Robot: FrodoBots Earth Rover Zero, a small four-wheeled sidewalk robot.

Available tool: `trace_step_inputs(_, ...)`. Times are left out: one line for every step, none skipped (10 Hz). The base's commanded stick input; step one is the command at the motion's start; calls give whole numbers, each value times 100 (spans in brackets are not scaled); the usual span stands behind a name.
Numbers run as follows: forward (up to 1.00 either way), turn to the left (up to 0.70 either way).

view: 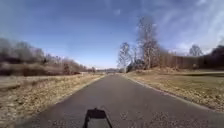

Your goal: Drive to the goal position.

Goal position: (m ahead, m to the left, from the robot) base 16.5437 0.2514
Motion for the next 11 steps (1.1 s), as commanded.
trace_step_inputs(85,2)
trace_step_inputs(85,1)
trace_step_inputs(85,0)
trace_step_inputs(85,0)
trace_step_inputs(85,0)
trace_step_inputs(85,2)
trace_step_inputs(85,2)
trace_step_inputs(85,2)
trace_step_inputs(85,2)
trace_step_inputs(85,2)
trace_step_inputs(85,0)
